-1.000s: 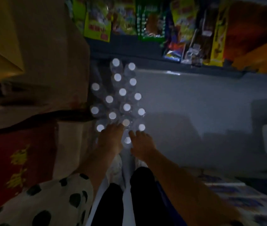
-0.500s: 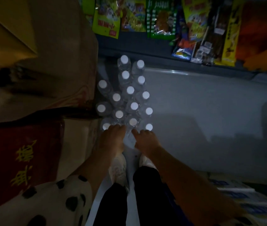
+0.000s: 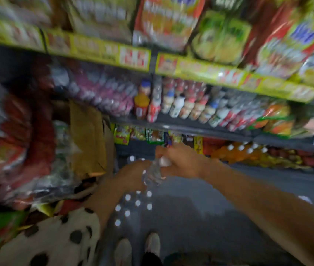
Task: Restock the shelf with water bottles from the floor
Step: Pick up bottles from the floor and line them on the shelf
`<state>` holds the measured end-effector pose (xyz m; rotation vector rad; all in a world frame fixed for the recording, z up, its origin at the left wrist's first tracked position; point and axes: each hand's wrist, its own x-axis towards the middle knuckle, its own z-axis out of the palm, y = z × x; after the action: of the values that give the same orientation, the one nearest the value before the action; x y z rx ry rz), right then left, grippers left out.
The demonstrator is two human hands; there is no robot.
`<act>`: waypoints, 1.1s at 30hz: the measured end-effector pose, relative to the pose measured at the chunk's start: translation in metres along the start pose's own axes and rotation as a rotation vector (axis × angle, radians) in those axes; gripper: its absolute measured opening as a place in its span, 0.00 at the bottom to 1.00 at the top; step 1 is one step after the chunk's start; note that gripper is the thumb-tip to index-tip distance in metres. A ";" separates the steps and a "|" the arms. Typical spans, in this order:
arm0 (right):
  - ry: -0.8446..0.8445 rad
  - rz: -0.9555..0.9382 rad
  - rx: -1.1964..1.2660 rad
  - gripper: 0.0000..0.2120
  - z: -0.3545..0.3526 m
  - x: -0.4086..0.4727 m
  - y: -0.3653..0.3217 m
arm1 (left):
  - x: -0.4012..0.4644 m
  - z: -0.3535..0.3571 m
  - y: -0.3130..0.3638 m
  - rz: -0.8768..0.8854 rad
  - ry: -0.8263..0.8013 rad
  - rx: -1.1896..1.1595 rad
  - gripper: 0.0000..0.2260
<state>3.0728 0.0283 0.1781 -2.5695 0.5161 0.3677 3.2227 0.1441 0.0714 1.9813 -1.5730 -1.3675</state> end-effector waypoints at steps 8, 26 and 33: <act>0.292 -0.152 -0.049 0.07 -0.242 -0.077 -0.110 | -0.100 -0.150 0.153 0.266 0.203 -0.008 0.33; 0.833 -0.107 -0.269 0.16 -0.419 -0.148 -0.167 | -0.177 -0.253 0.325 0.277 0.793 0.284 0.32; 0.629 -0.355 -0.376 0.07 -0.469 -0.150 -0.173 | -0.188 -0.274 0.359 0.398 0.526 -0.021 0.32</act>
<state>3.0877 -0.0286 0.6971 -3.0524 0.1911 -0.5344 3.2240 0.0808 0.5562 1.6985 -1.5623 -0.6408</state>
